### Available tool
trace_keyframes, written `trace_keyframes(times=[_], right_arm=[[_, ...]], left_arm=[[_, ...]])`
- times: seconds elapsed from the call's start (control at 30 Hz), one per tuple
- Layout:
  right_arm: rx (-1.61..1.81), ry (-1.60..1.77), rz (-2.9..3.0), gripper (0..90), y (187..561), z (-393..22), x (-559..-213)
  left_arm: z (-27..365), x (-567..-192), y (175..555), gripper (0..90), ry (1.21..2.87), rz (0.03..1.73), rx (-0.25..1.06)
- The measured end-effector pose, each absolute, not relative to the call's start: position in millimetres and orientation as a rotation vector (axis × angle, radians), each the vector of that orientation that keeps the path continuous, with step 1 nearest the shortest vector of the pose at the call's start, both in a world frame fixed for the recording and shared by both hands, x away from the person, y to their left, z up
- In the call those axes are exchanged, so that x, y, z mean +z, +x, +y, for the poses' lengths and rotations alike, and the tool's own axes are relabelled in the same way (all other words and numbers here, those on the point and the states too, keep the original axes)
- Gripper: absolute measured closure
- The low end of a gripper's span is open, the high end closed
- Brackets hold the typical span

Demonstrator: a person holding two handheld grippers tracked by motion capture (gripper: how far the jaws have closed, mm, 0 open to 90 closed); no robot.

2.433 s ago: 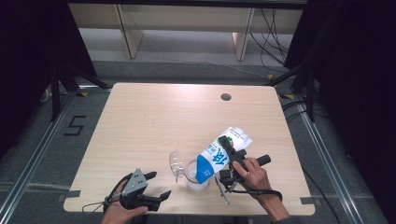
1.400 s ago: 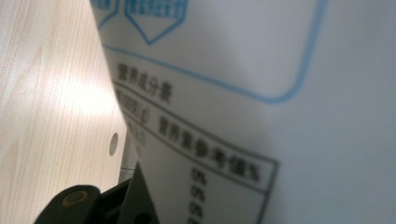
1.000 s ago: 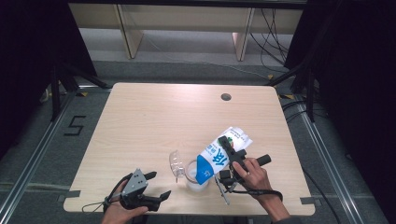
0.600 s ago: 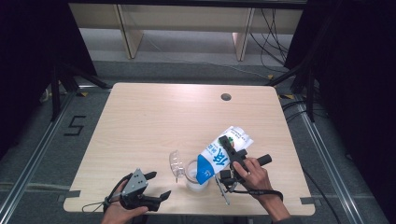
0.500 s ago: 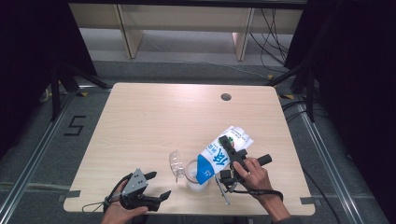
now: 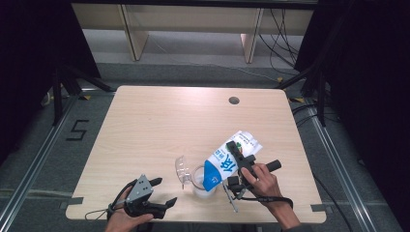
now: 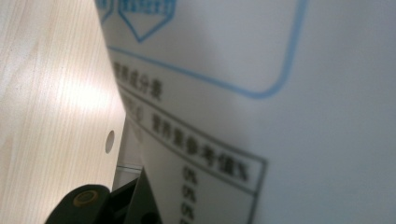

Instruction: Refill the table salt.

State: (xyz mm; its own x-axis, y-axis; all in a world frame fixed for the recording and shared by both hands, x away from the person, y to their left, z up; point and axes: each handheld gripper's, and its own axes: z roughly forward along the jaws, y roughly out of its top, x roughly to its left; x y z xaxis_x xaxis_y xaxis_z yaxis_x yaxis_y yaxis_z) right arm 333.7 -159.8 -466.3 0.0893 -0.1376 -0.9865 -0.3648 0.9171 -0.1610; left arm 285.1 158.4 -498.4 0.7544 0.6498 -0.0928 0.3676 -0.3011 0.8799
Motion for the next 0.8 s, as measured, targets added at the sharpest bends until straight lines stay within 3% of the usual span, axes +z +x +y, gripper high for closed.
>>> trace_keyframes(times=[0.8], right_arm=[[0.186, -0.413, 1.481, 72.4, 333.9, -160.7, -466.3]], left_arm=[[158.4, -498.4, 284.9, 15.3, 1.921, 0.778, 0.342]])
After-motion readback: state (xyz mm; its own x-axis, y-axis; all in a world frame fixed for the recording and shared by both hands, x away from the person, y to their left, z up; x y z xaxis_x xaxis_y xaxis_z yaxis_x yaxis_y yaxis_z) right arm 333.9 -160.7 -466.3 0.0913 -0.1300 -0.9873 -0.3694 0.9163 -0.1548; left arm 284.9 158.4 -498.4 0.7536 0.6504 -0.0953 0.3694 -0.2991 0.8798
